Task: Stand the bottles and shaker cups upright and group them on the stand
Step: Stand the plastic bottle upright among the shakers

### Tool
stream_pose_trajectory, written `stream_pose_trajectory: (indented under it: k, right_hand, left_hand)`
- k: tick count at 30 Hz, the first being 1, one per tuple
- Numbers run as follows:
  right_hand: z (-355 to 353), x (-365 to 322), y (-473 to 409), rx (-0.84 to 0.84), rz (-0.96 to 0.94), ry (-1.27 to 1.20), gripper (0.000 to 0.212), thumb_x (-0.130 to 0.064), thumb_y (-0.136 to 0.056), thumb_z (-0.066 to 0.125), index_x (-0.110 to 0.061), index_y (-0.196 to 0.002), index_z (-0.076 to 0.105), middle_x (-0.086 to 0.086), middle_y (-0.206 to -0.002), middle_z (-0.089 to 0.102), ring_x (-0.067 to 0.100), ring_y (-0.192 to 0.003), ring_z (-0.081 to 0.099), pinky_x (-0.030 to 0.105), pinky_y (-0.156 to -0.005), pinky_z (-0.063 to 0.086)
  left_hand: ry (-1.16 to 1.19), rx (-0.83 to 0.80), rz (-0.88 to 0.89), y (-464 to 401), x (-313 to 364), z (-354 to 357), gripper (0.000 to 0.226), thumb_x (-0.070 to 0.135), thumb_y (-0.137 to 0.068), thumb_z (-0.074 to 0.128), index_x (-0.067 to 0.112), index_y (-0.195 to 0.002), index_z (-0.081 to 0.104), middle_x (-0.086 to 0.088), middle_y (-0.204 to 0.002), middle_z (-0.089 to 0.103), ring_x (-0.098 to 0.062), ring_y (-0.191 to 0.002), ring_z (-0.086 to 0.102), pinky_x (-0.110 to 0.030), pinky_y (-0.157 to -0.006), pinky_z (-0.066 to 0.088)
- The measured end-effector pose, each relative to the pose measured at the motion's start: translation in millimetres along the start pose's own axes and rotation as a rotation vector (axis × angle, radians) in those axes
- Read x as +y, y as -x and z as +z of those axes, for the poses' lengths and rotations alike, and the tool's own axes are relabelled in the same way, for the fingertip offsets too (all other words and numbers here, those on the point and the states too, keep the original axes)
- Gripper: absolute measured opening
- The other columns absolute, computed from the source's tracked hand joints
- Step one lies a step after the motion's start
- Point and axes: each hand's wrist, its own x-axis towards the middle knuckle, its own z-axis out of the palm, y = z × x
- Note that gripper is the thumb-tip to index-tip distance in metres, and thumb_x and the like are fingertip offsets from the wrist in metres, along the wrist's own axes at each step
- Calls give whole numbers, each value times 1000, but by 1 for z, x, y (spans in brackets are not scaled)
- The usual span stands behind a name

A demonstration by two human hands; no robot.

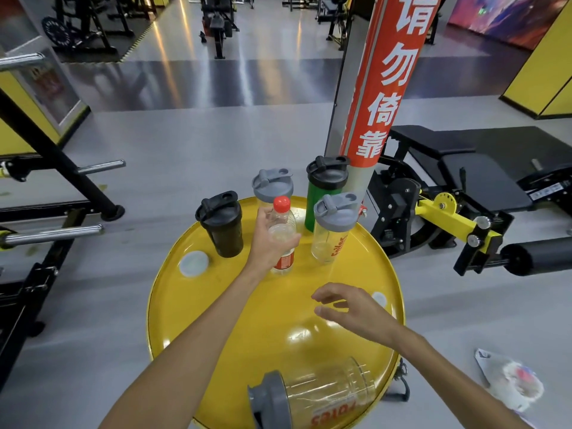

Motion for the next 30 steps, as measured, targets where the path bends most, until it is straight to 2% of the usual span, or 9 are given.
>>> stream_pose_trajectory:
  k: [2, 6, 9, 12, 17, 19, 24, 26, 30]
  right_hand:
    - [1, -7, 8, -148, -25, 72, 33, -43, -88, 70, -31, -119, 64, -19, -118, 64, -4, -111, 58, 28, -98, 49]
    - [8, -21, 29, -429, -95, 302, 60, -59, -84, 66, -41, -138, 46, -20, -136, 50, -3, -125, 46, 25, -106, 39]
    - [17, -34, 44, -552, -158, 403, 73, -54, -84, 69, -43, -146, 33, -18, -147, 39, 1, -134, 37, 28, -109, 36]
    - [30, -40, 55, -617, -201, 505, 88, -46, -83, 72, -42, -152, 18, -9, -154, 29, 12, -139, 31, 32, -111, 33]
    - [49, -39, 60, -619, -197, 666, 102, -25, -88, 70, -37, -156, -4, -5, -162, 12, 18, -149, 16, 43, -117, 22]
    - [56, -38, 59, -597, -186, 711, 99, -17, -91, 65, -32, -157, -7, -4, -163, 11, 19, -149, 13, 40, -117, 17]
    - [79, -20, 56, -502, -188, 751, 102, -38, -84, 69, -23, -157, 0, 1, -157, 22, 21, -146, 21, 34, -117, 15]
    - [83, -21, 56, -474, -169, 743, 101, -37, -80, 70, -25, -156, 5, 0, -155, 24, 20, -144, 22, 33, -116, 16]
    - [86, -25, 56, -436, -138, 704, 92, -29, -78, 70, -27, -153, 17, -3, -150, 29, 17, -141, 26, 30, -112, 19]
  left_hand:
    - [8, -15, -11, 0, 0, 1, 65, 21, -70, 87, 29, -118, 44, -2, -116, 61, -22, -111, 61, -39, -90, 55]
    - [32, -34, -73, 5, -3, -1, 68, 23, -71, 91, 22, -122, 46, -4, -120, 57, -19, -108, 60, -19, -74, 55]
    - [22, -16, -105, 13, -9, -9, 82, 29, -66, 94, 20, -129, 44, 0, -126, 55, -13, -116, 54, -21, -90, 49]
    - [11, -15, -127, 27, -15, -21, 81, 27, -69, 93, 18, -133, 44, 2, -132, 54, -11, -123, 51, -27, -106, 41]
    - [-6, -46, -160, 72, -28, -49, 56, 30, -84, 80, 19, -131, 52, 4, -134, 56, -11, -127, 51, -28, -105, 41]
    - [-33, -66, -173, 94, -41, -59, 48, 32, -88, 76, 22, -129, 54, 7, -132, 58, -9, -127, 52, -29, -105, 43]
    - [-135, -104, -178, 143, -77, -72, 35, 29, -92, 72, 25, -124, 57, 13, -130, 58, -2, -127, 51, -30, -111, 41]
    - [-207, -132, -124, 155, -85, -72, 35, 32, -94, 69, 29, -126, 56, 16, -132, 54, 5, -126, 47, -24, -108, 40]
    - [-272, -104, -47, 159, -90, -75, 32, 31, -96, 67, 31, -126, 58, 16, -132, 55, 6, -124, 47, -13, -103, 37]
